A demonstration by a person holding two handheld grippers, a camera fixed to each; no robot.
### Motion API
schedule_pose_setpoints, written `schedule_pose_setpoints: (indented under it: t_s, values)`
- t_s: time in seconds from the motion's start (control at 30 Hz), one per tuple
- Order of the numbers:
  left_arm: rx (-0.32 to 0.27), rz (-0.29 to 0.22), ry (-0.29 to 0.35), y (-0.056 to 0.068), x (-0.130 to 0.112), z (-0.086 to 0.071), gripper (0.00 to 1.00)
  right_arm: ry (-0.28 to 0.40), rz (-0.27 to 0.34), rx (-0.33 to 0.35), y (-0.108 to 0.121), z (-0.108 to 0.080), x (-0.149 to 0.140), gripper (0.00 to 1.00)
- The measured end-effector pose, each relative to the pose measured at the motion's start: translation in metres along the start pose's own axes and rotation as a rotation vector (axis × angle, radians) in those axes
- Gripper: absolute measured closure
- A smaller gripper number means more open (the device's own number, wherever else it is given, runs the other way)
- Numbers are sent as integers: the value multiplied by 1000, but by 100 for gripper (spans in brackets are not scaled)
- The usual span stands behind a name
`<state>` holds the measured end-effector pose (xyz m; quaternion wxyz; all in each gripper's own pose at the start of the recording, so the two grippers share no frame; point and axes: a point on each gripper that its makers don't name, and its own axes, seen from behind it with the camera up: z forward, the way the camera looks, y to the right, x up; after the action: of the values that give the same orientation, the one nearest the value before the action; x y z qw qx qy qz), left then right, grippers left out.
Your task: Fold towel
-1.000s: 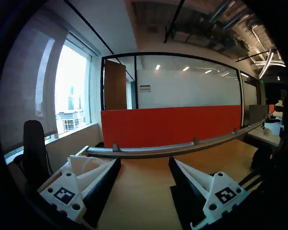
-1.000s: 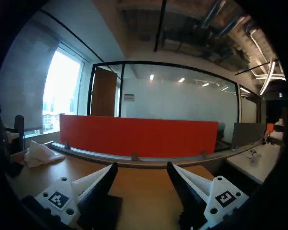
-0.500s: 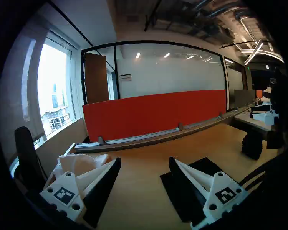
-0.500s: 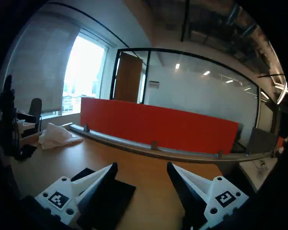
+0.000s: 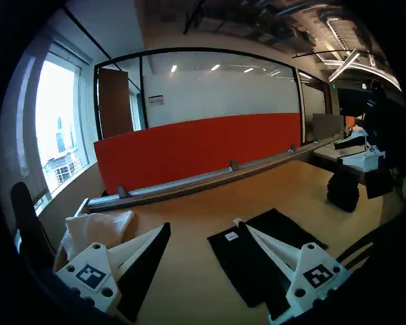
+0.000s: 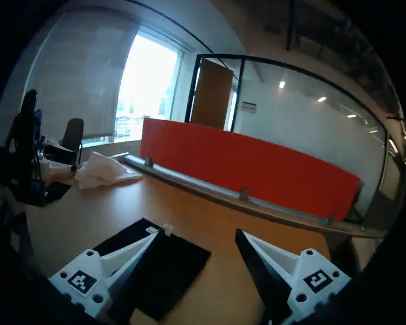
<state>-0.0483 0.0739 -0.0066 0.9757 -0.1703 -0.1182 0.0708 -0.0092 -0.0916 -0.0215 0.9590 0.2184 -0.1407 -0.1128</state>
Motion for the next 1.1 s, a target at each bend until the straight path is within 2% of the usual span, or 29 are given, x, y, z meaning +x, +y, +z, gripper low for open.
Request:
schedule_pose_setpoints:
  t_s: [0.4, 0.77, 1.1]
  values:
    - [-83, 29, -79, 29, -41, 7, 8, -76, -18, 76, -22, 11, -36, 0]
    - [-129, 46, -162, 47, -87, 14, 8, -150, -35, 126, -45, 24, -89, 0]
    - [-187, 79, -238, 65, -131, 22, 8, -230, -12, 155, -60, 34, -141, 0]
